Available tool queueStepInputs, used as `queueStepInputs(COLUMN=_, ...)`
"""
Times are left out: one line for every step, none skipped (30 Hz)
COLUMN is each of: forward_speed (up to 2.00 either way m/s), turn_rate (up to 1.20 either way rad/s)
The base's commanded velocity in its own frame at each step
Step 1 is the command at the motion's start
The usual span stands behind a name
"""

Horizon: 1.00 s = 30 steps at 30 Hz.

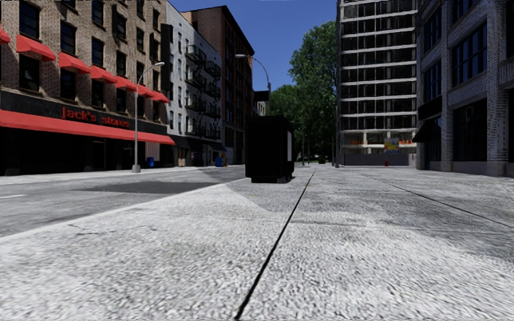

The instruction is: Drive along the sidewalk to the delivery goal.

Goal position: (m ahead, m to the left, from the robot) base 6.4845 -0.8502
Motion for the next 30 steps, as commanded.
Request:
queueStepInputs(forward_speed=1.34, turn_rate=-0.71)
queueStepInputs(forward_speed=1.34, turn_rate=-0.71)
queueStepInputs(forward_speed=1.34, turn_rate=-0.63)
queueStepInputs(forward_speed=1.45, turn_rate=-0.5)
queueStepInputs(forward_speed=1.54, turn_rate=-0.4)
queueStepInputs(forward_speed=1.54, turn_rate=-0.4)
queueStepInputs(forward_speed=1.59, turn_rate=-0.37)
queueStepInputs(forward_speed=1.63, turn_rate=-0.33)
queueStepInputs(forward_speed=1.68, turn_rate=-0.29)
queueStepInputs(forward_speed=1.68, turn_rate=-0.29)
queueStepInputs(forward_speed=1.73, turn_rate=-0.26)
queueStepInputs(forward_speed=1.75, turn_rate=-0.25)
queueStepInputs(forward_speed=1.76, turn_rate=-0.25)
queueStepInputs(forward_speed=1.76, turn_rate=-0.25)
queueStepInputs(forward_speed=1.76, turn_rate=-0.25)
queueStepInputs(forward_speed=1.72, turn_rate=-0.37)
queueStepInputs(forward_speed=1.72, turn_rate=-0.37)
queueStepInputs(forward_speed=1.66, turn_rate=-0.46)
queueStepInputs(forward_speed=1.62, turn_rate=-0.51)
queueStepInputs(forward_speed=1.59, turn_rate=-0.57)
queueStepInputs(forward_speed=1.59, turn_rate=-0.57)
queueStepInputs(forward_speed=1.56, turn_rate=-0.6)
queueStepInputs(forward_speed=1.55, turn_rate=-0.62)
queueStepInputs(forward_speed=1.53, turn_rate=-0.64)
queueStepInputs(forward_speed=1.53, turn_rate=-0.64)
queueStepInputs(forward_speed=1.53, turn_rate=-0.53)
queueStepInputs(forward_speed=1.53, turn_rate=-0.05)
queueStepInputs(forward_speed=1.54, turn_rate=0.0)
queueStepInputs(forward_speed=1.54, turn_rate=0.0)
queueStepInputs(forward_speed=1.54, turn_rate=0.0)
